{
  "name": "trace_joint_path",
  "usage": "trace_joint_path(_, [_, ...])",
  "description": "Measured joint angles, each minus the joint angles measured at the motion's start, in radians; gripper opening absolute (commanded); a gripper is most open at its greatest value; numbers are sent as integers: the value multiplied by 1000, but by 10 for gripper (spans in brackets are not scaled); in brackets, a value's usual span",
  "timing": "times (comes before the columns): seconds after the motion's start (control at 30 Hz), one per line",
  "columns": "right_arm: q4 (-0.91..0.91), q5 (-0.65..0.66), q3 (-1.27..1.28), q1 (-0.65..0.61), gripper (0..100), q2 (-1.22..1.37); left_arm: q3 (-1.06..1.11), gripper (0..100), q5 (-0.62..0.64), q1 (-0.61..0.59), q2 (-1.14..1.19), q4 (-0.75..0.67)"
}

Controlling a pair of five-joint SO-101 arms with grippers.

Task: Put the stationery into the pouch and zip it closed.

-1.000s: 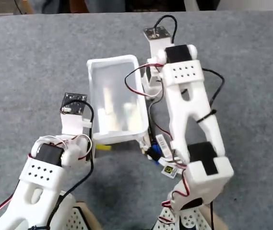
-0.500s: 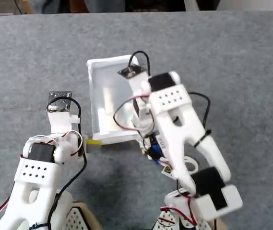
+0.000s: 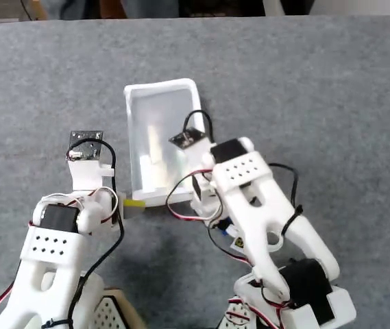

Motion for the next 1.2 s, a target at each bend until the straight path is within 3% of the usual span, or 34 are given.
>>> trace_joint_path(0.37, [-89, 0, 77, -106, 240, -2, 0, 343, 0, 0, 0, 0])
trace_joint_path(0.77, [-209, 0, 118, -103, 240, -2, 0, 344, 0, 0, 0, 0])
trace_joint_path(1.0, [-232, 0, 118, -35, 239, -2, 0, 344, 0, 0, 0, 0])
trace_joint_path(1.2, [-239, 43, 157, -26, 165, -2, 0, 344, 0, 0, 0, 0])
